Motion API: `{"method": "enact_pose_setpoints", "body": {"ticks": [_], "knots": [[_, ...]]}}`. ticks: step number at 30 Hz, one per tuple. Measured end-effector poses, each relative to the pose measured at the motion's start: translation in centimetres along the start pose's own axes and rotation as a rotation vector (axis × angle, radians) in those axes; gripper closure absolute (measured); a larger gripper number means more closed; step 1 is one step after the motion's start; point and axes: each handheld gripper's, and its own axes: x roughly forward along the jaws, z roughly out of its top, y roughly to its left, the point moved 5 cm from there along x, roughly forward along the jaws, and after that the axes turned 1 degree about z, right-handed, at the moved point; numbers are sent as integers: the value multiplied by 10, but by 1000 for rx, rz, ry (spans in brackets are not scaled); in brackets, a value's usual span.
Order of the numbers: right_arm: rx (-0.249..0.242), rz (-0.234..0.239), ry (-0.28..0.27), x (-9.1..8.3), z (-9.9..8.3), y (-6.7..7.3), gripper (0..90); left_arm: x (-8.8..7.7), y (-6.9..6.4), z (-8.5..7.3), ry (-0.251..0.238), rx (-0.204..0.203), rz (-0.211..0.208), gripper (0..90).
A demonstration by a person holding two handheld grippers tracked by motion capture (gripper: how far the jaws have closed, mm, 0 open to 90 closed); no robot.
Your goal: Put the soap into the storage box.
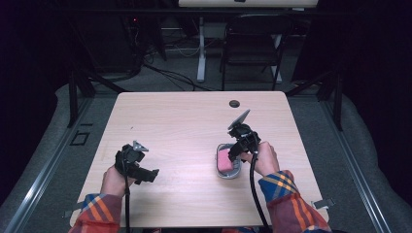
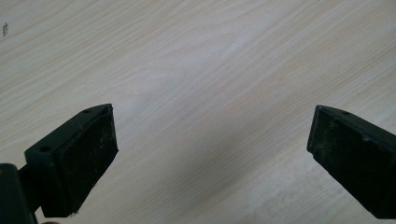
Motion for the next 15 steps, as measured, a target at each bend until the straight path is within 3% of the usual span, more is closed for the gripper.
{"method": "enact_pose_setpoints", "body": {"ticks": [9, 11, 15], "knots": [[-47, -6, -14, -17, -13, -9, 395, 0, 0, 0, 1, -1, -1, 13], [-60, -5, -38, -24, -20, -15, 364, 0, 0, 0, 1, 0, -7, 13], [-61, -12, -51, -31, -28, -22, 321, 0, -1, 0, 2, 3, -5, 12]]}}
